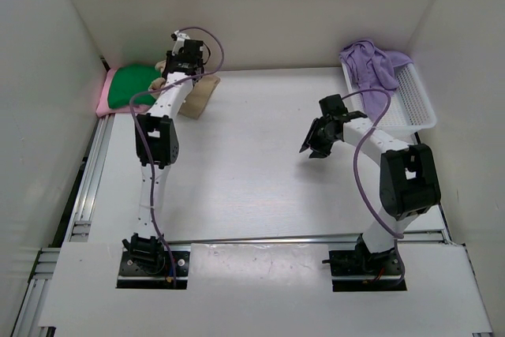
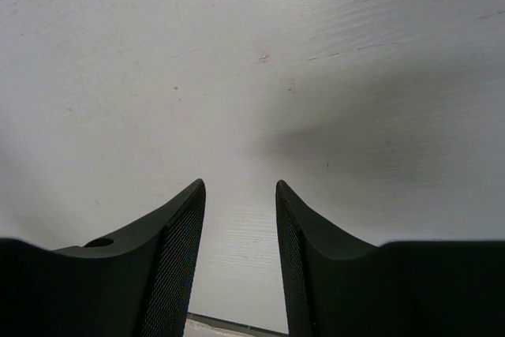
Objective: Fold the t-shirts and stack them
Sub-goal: Put the neatly folded tshirt into the corner of the board with the left arm
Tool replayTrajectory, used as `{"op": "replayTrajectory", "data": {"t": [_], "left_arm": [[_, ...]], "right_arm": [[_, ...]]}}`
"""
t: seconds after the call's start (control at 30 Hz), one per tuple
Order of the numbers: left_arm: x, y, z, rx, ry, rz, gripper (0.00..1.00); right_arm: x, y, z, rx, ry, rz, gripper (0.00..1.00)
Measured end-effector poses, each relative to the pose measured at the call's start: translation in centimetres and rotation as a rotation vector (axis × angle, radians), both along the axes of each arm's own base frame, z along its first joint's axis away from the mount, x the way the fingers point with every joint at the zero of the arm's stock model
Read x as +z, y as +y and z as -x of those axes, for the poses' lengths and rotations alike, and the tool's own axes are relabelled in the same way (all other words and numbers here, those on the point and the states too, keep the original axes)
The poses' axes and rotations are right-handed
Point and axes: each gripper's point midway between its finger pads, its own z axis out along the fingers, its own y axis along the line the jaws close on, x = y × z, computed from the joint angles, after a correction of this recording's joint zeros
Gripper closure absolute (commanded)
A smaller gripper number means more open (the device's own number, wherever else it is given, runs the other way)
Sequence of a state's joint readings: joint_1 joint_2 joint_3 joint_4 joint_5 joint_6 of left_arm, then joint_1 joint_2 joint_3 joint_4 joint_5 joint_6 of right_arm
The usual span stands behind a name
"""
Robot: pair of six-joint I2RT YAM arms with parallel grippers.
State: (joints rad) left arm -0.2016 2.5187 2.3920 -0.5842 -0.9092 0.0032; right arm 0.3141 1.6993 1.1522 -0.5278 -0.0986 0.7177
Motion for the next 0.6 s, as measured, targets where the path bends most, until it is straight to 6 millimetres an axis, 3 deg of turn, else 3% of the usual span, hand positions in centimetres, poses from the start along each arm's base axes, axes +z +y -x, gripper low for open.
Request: {"op": "replayTrajectory", "data": {"t": [0.37,0.6], "left_arm": [[2.0,4.0,-1.0,0.058,-0.096,0.024,0.90],[5.7,6.1,-0.6,0.085,-0.172,0.039,0.90]], "right_arm": [[0.3,-1.1,0.6,-0.003,-0.007,0.026,0.54],[-0.3,-1.4,1.3,-0.006,0.012,0.041,0.54]]}}
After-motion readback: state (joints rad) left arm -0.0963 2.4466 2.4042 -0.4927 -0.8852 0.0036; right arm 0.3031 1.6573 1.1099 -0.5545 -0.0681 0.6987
